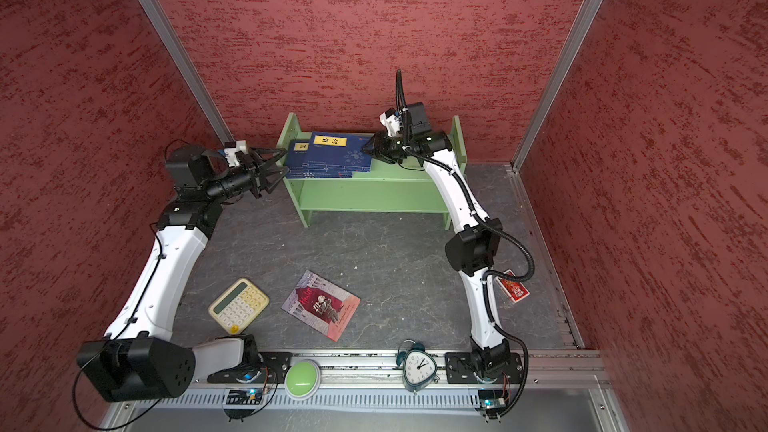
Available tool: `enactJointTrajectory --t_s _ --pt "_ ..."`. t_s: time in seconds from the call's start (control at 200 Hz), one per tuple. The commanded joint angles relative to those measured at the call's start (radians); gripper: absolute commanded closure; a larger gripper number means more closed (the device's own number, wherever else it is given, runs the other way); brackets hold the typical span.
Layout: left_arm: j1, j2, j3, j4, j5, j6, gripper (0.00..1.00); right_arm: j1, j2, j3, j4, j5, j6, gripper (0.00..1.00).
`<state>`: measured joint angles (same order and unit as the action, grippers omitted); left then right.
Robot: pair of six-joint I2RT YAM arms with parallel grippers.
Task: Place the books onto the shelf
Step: 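Push the book flat onto the stack with the right gripper while the left holds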
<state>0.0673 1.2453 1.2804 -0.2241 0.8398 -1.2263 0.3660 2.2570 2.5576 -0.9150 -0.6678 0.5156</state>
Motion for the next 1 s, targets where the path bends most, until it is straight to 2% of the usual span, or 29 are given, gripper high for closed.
enactJointTrajectory --t_s 0.0,0.06,0.185,0.992 --pt "-0.002 -0.006 -0.007 0.019 0.015 -0.002 0.39 0.007 -0.048 0.02 0.005 0.0 -0.019 0.67" --pt "-0.003 -0.007 -0.007 0.019 0.014 -0.002 0.39 0.007 -0.05 0.02 0.005 0.0 -0.021 0.77" --pt "-0.001 -0.009 -0.009 0.017 0.015 -0.002 0.39 0.009 -0.05 0.02 0.012 -0.014 -0.026 0.82" --pt "-0.017 0.011 -0.014 0.025 0.007 0.004 0.38 0.033 -0.005 0.018 0.146 -0.069 0.03 0.8"
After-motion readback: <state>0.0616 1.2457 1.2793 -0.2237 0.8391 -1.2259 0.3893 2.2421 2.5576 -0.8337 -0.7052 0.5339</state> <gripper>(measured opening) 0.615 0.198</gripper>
